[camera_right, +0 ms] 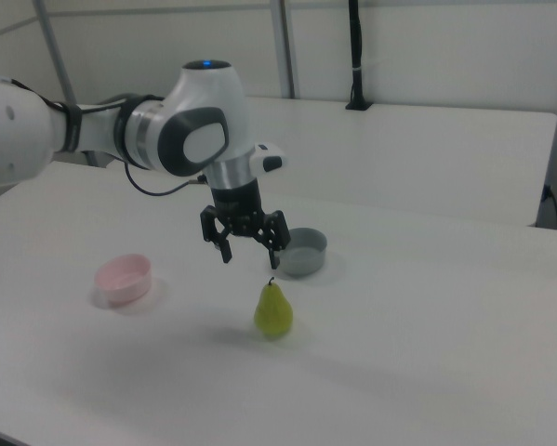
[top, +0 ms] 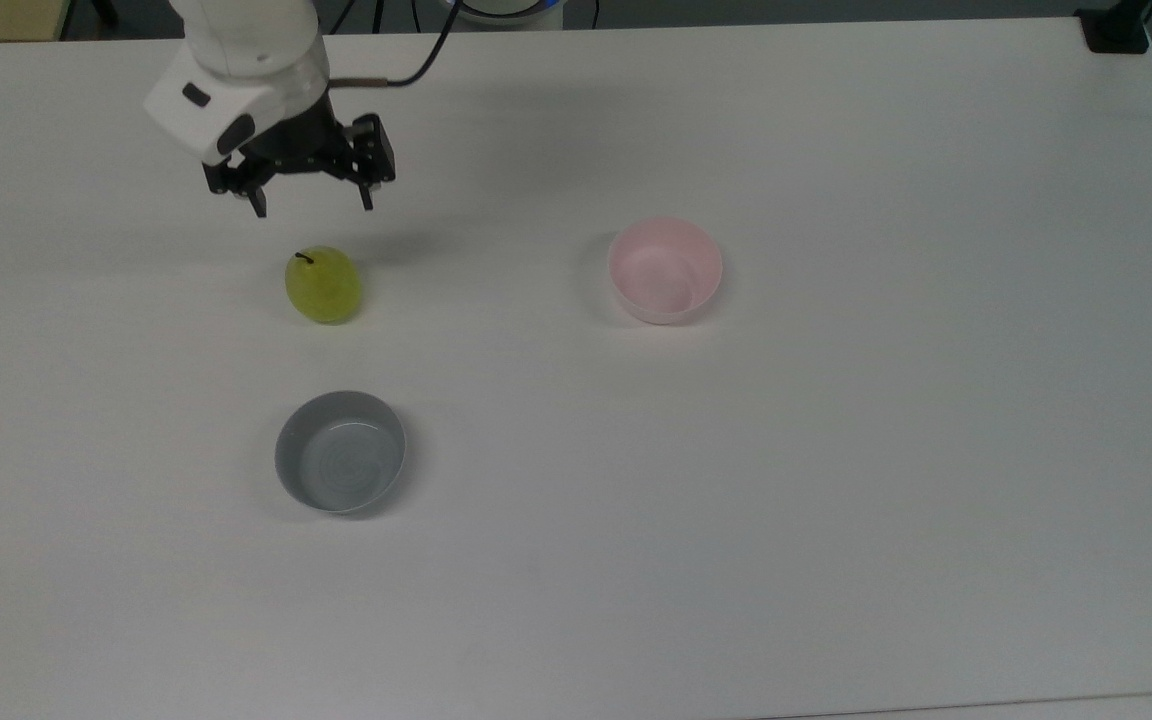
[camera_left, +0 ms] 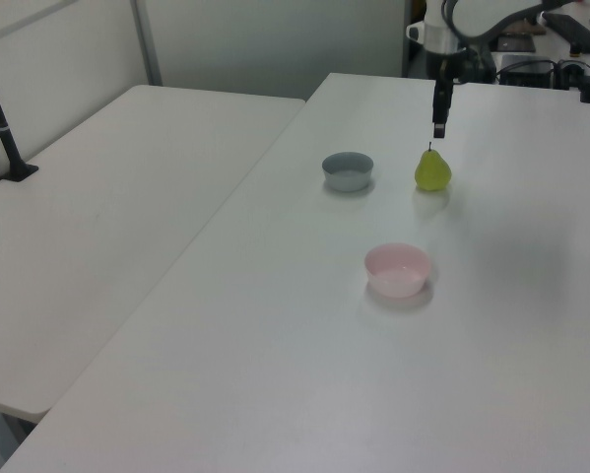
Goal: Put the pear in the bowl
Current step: 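Lower the gripper around the pear and close on it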
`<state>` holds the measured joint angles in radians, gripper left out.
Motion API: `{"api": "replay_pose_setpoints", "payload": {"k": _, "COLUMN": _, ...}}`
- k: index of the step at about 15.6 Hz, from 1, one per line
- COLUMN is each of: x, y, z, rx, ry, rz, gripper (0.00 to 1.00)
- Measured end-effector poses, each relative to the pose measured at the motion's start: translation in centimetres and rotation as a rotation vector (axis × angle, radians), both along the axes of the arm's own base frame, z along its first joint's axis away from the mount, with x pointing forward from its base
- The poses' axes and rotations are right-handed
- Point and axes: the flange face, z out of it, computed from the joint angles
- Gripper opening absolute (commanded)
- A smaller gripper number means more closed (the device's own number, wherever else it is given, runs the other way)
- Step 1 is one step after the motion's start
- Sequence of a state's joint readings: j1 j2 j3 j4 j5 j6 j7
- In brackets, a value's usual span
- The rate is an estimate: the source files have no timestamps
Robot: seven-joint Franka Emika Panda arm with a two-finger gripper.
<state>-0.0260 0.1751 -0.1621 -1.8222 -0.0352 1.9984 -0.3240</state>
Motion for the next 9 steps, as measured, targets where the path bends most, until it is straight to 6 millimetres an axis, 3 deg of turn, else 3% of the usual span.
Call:
{"api": "replay_pose_setpoints", "payload": {"k": 5, "x": 1.1, "y": -1.0, "z": -4.9, "rx": -0.007, "ry": 0.03, "rz": -0.032, "gripper": 1.0}}
{"api": "replay_pose_setpoints", "payload": {"k": 9, "x": 1.7, "y": -1.3, "z": -7.2, "rx": -0.012, "ry": 0.038, "rz": -0.034, "gripper": 1.0}}
